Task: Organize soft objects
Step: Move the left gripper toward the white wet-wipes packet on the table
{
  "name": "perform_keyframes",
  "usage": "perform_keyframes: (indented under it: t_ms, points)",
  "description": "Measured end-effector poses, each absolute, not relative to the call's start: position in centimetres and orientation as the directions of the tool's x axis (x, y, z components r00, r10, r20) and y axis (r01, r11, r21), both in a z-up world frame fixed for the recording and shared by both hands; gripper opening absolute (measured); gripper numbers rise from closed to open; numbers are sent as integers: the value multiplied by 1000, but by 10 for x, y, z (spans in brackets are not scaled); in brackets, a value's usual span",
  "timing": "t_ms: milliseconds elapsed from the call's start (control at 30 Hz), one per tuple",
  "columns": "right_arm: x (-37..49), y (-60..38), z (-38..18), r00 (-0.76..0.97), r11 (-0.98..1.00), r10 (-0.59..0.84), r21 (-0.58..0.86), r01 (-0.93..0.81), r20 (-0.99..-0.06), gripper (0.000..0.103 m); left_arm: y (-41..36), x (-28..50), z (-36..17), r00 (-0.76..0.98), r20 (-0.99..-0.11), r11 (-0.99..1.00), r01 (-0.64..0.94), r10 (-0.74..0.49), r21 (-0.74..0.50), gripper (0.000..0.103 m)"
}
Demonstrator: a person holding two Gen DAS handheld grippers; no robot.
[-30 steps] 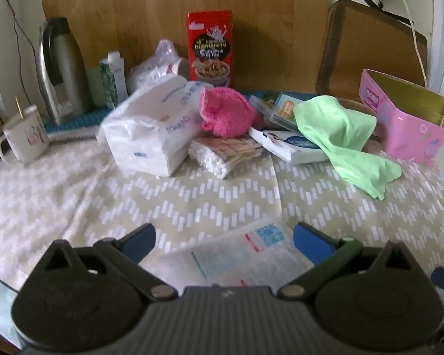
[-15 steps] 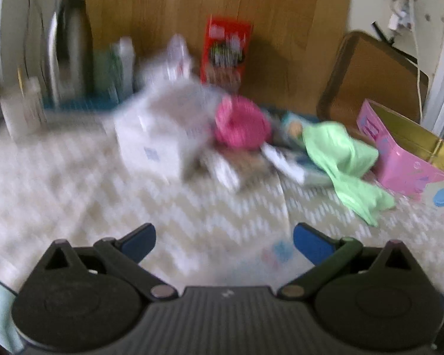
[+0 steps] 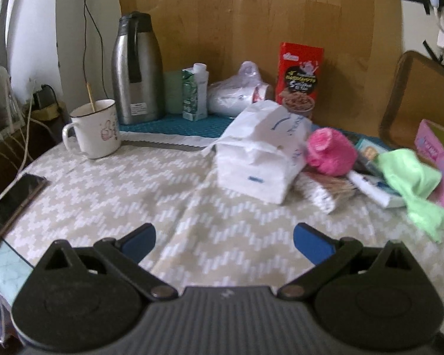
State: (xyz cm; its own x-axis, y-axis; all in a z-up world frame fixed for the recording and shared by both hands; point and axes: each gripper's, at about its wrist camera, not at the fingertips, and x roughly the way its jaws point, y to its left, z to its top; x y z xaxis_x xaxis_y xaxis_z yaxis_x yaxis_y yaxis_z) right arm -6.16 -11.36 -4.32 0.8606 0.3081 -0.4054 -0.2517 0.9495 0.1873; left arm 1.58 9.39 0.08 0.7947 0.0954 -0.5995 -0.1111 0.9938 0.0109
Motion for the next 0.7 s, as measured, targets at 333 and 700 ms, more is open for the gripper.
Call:
perform_keyframes:
  t_ms: [333,700]
  points:
    - [-71,-89,-47,853,942,334,110,-317,-400,100,110,13,-17,780,-618,994,-103,97,27,103]
    - [-56,-76,-58,808,935,348,117,-334,-475,97,116,15,-25,779,-619,994,-103,101,33,102]
